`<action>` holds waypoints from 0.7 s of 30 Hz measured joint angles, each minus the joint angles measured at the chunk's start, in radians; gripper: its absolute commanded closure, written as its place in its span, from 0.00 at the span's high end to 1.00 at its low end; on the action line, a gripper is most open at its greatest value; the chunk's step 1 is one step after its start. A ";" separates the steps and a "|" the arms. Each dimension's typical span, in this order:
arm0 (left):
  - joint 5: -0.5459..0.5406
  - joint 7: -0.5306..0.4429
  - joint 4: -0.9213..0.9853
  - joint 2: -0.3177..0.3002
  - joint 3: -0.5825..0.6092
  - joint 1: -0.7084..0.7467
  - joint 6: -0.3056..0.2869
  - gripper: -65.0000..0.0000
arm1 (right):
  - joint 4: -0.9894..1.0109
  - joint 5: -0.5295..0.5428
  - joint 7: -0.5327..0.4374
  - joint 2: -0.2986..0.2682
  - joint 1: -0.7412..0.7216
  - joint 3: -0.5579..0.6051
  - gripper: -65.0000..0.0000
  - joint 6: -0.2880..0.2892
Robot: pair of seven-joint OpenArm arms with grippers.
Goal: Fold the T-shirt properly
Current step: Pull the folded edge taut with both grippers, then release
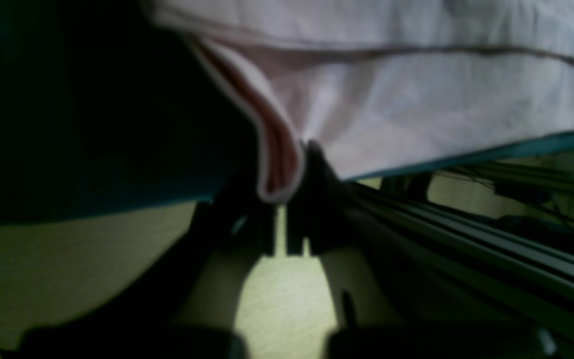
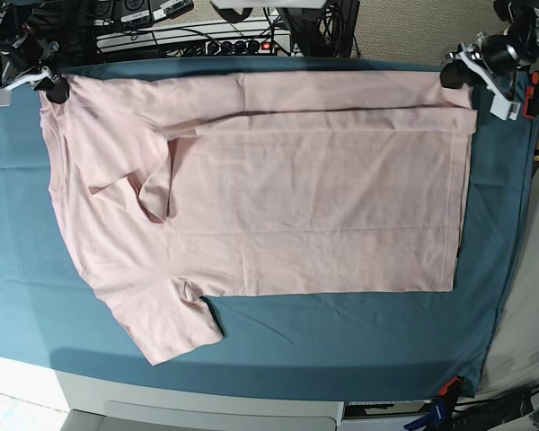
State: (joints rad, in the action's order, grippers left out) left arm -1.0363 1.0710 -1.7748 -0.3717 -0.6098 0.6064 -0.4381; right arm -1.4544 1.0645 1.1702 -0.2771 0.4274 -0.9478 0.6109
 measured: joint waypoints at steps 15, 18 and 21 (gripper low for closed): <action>0.007 -0.001 0.000 -0.016 -0.026 0.008 -0.011 0.18 | 0.000 -0.005 -0.003 0.000 0.016 0.000 0.09 0.000; 0.013 -0.001 0.000 -0.017 -0.028 0.008 -0.033 0.43 | -0.001 -0.001 -0.031 0.000 0.016 -0.001 0.34 0.003; 0.027 -0.020 -0.002 -0.017 -0.028 0.008 -0.033 0.46 | -0.001 -0.018 -0.072 0.000 0.016 -0.001 0.34 0.003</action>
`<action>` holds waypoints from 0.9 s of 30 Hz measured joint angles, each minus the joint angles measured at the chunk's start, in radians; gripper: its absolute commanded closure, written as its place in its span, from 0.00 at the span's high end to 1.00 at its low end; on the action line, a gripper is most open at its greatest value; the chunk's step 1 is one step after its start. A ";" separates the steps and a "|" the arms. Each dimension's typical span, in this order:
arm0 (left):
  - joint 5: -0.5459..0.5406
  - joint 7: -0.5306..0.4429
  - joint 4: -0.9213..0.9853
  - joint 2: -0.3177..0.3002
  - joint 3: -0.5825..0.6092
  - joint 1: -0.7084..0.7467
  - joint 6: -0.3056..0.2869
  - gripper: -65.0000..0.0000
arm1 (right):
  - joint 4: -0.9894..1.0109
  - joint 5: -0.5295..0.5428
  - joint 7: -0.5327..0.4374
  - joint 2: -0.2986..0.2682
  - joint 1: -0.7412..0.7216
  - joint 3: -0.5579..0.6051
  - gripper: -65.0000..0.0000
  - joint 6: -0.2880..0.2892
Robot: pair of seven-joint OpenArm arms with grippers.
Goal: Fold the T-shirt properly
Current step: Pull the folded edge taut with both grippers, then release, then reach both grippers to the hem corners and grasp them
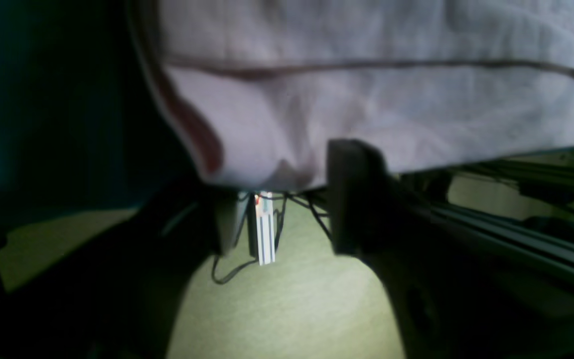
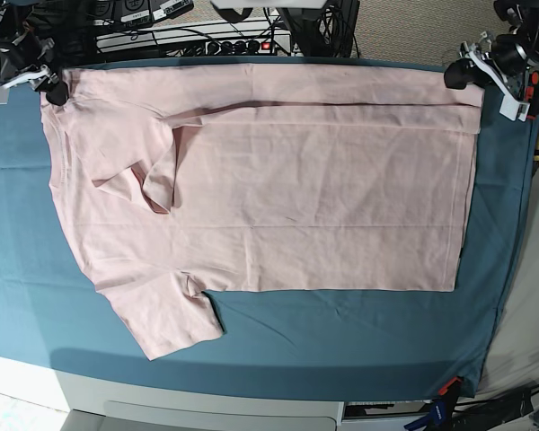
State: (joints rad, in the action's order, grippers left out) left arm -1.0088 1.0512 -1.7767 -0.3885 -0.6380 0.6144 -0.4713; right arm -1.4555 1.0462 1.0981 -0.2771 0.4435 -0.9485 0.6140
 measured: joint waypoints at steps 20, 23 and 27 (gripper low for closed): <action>0.176 -0.060 -0.250 -0.169 -0.171 -0.095 -0.019 0.36 | -0.002 -0.174 -0.056 -0.195 -0.262 -0.098 0.34 -0.005; 0.264 -0.109 -0.227 -0.216 -0.067 -0.198 0.035 0.36 | -0.002 -0.291 -0.098 -0.202 -0.385 0.066 0.34 -0.006; 0.352 -0.148 -0.089 -0.256 0.130 -0.399 0.067 0.36 | 0.002 -0.519 -0.157 -0.178 -0.539 0.350 0.34 -0.071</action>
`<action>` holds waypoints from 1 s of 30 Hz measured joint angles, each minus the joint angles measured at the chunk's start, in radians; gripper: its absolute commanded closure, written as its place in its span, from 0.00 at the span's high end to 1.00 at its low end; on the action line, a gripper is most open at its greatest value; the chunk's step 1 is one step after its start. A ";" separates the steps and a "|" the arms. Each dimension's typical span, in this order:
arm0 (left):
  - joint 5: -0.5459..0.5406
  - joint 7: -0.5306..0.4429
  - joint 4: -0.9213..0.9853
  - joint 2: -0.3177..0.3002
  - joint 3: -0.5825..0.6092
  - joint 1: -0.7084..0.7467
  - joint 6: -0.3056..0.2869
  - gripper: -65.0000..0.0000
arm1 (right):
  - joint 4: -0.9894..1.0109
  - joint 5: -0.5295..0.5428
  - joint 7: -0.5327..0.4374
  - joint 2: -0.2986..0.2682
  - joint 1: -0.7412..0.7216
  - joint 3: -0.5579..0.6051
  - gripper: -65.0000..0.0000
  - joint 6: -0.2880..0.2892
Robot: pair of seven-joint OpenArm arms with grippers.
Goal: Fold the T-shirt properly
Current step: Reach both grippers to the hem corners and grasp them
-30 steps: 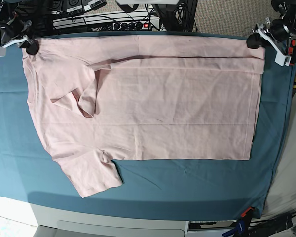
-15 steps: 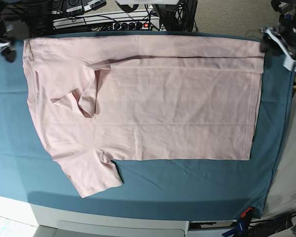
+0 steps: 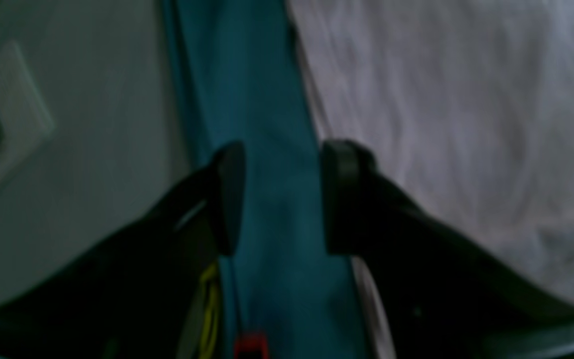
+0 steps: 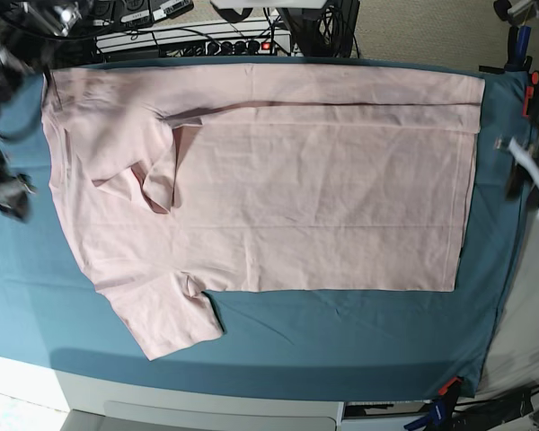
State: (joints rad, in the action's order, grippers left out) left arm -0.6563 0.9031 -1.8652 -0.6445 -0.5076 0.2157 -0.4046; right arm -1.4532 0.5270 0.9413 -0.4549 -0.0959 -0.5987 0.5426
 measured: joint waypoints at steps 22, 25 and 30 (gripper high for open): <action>0.046 -0.117 1.444 0.133 0.355 -1.012 -0.031 0.36 | 0.436 -0.388 -0.227 0.192 -0.372 0.272 0.34 -0.181; 0.098 -0.126 1.468 0.165 0.355 -1.009 0.000 0.36 | 0.437 -0.387 -0.223 0.192 -0.372 0.272 0.34 -0.181; 0.113 -0.132 1.469 0.179 0.355 -1.009 0.007 0.36 | 0.437 -0.388 -0.216 0.192 -0.372 0.272 0.34 -0.181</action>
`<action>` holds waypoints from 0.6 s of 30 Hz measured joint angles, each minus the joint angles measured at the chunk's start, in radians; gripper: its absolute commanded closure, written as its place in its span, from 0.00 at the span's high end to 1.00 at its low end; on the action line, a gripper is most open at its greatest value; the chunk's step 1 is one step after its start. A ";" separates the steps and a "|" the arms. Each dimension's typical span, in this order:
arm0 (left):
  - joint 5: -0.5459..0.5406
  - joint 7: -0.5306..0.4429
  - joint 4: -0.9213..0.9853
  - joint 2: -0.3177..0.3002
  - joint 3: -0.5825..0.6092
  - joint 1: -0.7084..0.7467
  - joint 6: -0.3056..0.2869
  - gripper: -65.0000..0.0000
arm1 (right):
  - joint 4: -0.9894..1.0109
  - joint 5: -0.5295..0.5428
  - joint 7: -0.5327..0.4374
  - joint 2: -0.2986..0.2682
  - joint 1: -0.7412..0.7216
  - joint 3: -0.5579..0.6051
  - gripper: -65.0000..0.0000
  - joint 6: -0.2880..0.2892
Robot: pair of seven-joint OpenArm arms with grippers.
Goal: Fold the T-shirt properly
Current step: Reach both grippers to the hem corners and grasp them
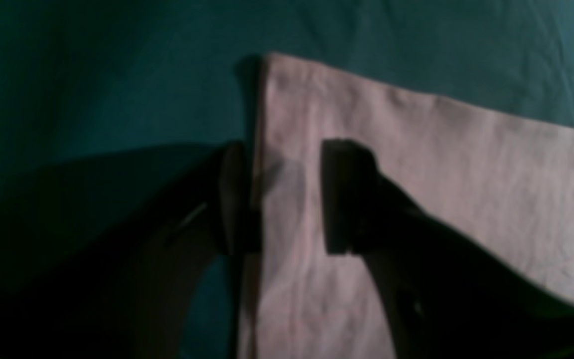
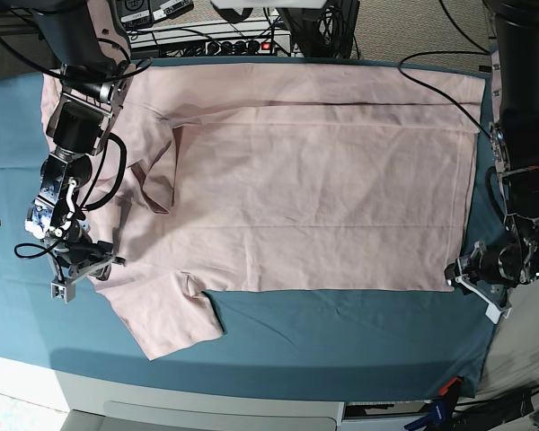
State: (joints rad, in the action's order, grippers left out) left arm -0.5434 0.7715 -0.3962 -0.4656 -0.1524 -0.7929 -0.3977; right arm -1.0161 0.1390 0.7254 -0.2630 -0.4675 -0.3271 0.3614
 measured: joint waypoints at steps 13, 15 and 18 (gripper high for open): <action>-0.007 -0.007 -0.001 0.048 0.000 0.000 -0.006 0.36 | 0.000 0.023 -0.001 0.000 0.000 0.000 0.34 0.000; -0.007 -0.008 -0.001 0.053 0.000 0.000 -0.013 0.36 | 0.000 0.023 -0.001 0.000 0.000 0.000 0.34 0.000; -0.007 -0.011 -0.001 0.056 0.000 0.000 -0.013 0.17 | 0.000 0.023 -0.007 0.000 0.000 0.000 0.34 0.000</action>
State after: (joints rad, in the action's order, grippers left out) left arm -0.5503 0.7609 -0.3969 -0.4091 -0.1524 -0.7929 -0.4110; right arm -1.0161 0.1623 0.7185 -0.2626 -0.4675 -0.3267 0.3611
